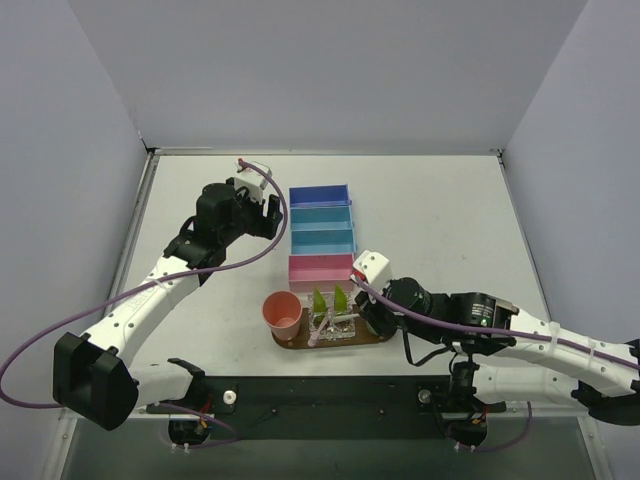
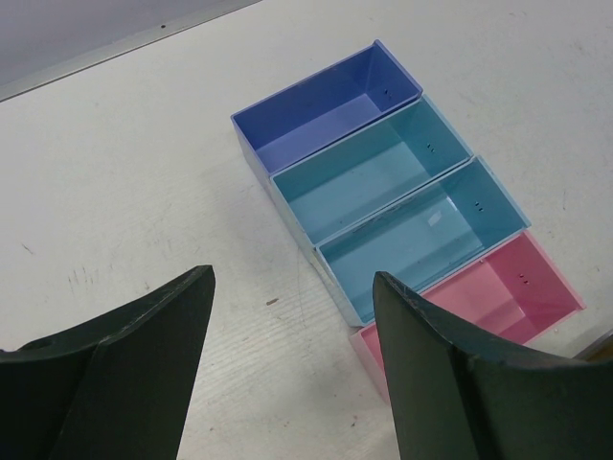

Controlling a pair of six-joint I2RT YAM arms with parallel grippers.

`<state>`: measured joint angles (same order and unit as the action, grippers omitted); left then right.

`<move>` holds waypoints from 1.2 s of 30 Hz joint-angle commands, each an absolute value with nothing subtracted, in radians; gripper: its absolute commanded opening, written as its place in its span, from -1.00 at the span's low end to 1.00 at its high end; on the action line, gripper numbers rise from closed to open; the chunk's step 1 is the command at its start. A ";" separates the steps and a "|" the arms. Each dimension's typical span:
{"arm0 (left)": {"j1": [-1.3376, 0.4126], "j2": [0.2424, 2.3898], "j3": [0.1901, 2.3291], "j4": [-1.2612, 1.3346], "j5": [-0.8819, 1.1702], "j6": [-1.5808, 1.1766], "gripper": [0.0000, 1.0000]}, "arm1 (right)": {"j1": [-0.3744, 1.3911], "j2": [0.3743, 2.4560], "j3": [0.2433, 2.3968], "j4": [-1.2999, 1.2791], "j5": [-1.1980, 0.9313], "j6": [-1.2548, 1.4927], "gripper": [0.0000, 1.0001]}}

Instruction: Prepare toiletry sets of a toothbrush and toothpaste on the tray

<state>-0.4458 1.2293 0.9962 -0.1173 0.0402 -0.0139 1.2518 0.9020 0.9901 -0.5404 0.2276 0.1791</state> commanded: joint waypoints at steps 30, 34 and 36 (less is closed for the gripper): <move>-0.446 1.232 1.006 -0.103 0.043 -0.005 0.55 | 1.304 1.008 0.962 -0.456 0.321 0.100 -1.00; -0.446 1.232 1.005 -0.104 0.043 -0.006 0.55 | 1.310 1.020 0.957 -0.453 0.330 0.097 -1.00; -0.446 1.230 1.005 -0.104 0.043 -0.005 0.54 | 1.315 1.023 0.954 -0.453 0.337 0.095 -1.00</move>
